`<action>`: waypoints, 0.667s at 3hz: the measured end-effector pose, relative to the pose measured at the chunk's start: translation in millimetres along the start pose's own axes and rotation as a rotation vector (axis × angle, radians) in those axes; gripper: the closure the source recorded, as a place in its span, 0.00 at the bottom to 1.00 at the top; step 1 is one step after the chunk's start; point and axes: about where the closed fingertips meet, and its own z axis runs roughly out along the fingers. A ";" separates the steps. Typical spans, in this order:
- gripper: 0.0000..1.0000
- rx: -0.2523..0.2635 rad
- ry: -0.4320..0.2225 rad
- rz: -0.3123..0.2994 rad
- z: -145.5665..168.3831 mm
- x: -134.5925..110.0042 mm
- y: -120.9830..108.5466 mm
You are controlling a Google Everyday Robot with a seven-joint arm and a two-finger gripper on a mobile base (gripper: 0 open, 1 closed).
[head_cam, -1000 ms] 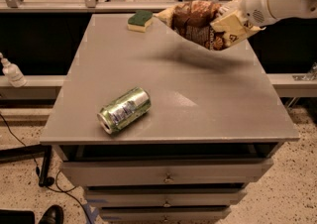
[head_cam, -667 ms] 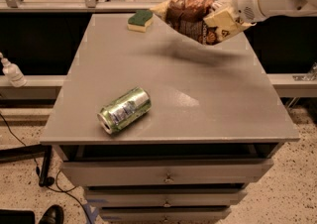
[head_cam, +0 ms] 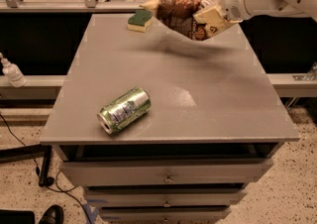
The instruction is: Move brown chip bag near sponge
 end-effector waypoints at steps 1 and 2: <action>1.00 0.009 -0.002 -0.010 21.2 5.0 -7.2; 1.00 0.046 0.018 -0.010 45.7 19.3 -28.5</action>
Offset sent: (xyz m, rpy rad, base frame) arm 0.0944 -0.0203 -0.0328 -0.0403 -0.0453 -0.1048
